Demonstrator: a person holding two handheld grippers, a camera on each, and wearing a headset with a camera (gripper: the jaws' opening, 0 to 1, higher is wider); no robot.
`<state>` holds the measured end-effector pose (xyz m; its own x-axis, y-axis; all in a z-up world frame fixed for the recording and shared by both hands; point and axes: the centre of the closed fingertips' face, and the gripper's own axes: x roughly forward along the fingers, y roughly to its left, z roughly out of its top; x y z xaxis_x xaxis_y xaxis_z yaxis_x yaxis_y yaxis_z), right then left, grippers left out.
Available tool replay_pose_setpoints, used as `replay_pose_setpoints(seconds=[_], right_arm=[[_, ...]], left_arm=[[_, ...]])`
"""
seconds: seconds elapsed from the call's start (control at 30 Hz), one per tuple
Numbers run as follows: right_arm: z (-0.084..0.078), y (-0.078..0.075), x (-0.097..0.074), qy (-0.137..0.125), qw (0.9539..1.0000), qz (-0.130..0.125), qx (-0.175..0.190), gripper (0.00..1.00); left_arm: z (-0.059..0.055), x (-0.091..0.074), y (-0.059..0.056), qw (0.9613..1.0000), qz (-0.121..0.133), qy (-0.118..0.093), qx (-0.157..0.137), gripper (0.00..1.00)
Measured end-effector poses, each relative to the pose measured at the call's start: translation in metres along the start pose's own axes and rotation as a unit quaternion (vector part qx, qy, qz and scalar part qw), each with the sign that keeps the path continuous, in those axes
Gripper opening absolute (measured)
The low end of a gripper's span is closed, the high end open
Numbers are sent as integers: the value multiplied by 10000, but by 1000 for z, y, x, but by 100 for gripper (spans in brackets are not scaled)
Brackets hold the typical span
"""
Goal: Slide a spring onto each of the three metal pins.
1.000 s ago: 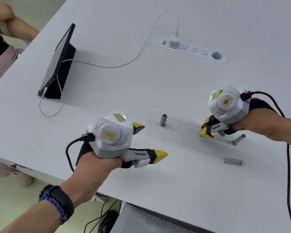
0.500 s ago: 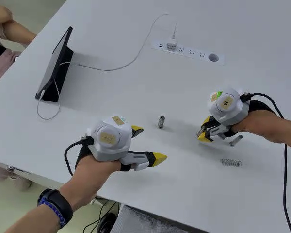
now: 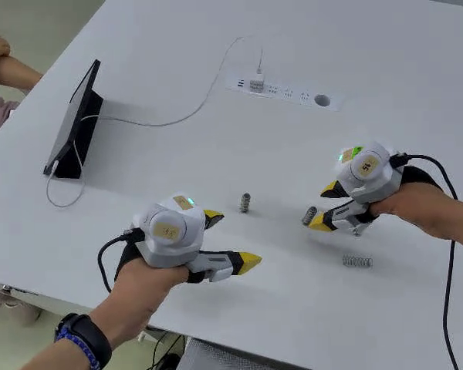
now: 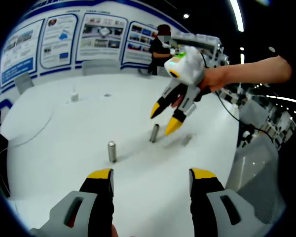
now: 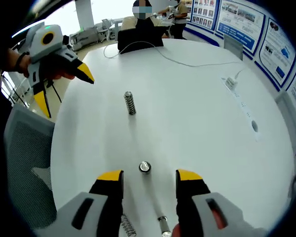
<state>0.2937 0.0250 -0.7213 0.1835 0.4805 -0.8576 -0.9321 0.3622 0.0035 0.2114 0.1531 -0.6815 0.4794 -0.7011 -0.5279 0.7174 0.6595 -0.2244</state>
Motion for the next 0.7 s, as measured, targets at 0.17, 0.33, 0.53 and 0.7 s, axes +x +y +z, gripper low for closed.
replay_pose_setpoints(seconds=[0.17,0.33,0.53,0.7], right_arm=[[-3,-2,-10,-215,9991,-116,340,45],[-2,-4,-19,-588,9952,-300,720,49],[6,-3,-34,-1085,9859,-486,1181,51],[6,4,-45,-1303,9801,-562,1390,52]], left_arm=[[1,0,-2,10000,-23,22,31,63],[2,1,-5,10000,-43,26,48,63],[3,3,-8,10000,-62,34,68,63],[5,3,-9,10000,-57,27,67,63]])
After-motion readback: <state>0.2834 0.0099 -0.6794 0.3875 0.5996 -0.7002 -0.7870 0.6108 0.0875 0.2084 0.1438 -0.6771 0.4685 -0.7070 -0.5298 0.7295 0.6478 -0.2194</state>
